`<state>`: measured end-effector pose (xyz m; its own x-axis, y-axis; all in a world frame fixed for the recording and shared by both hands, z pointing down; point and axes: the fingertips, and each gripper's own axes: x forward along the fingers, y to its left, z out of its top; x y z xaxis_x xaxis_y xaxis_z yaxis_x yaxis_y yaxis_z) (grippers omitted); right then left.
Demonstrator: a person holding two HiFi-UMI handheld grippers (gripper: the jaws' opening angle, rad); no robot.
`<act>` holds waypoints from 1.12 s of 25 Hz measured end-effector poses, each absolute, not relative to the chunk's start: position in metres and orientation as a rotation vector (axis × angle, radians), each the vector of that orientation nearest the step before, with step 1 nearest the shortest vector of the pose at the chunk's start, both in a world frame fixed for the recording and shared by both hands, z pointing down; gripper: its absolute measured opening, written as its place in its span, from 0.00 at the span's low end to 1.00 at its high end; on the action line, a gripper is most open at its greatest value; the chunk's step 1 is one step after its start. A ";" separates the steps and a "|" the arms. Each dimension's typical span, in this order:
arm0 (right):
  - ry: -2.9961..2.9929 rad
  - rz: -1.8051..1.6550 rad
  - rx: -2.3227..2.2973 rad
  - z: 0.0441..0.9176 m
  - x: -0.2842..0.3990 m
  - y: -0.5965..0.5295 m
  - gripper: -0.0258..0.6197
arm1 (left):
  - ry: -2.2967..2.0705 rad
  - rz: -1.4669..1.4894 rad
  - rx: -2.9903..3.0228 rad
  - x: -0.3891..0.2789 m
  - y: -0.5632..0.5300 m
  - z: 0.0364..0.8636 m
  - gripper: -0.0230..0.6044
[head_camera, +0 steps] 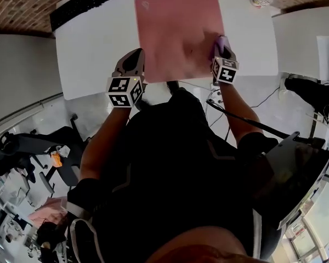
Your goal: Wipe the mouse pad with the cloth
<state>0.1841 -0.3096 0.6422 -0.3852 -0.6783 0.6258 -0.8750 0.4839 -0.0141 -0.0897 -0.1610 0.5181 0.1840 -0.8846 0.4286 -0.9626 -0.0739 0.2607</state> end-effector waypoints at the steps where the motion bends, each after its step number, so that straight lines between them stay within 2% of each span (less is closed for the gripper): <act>1: -2.189 0.467 1.256 0.643 0.177 -0.308 0.13 | -1.739 0.209 1.974 -0.093 -0.158 0.518 0.04; 28: -2.363 0.572 0.771 0.644 0.019 -0.228 0.13 | -1.965 0.130 1.792 -0.141 -0.089 0.498 0.04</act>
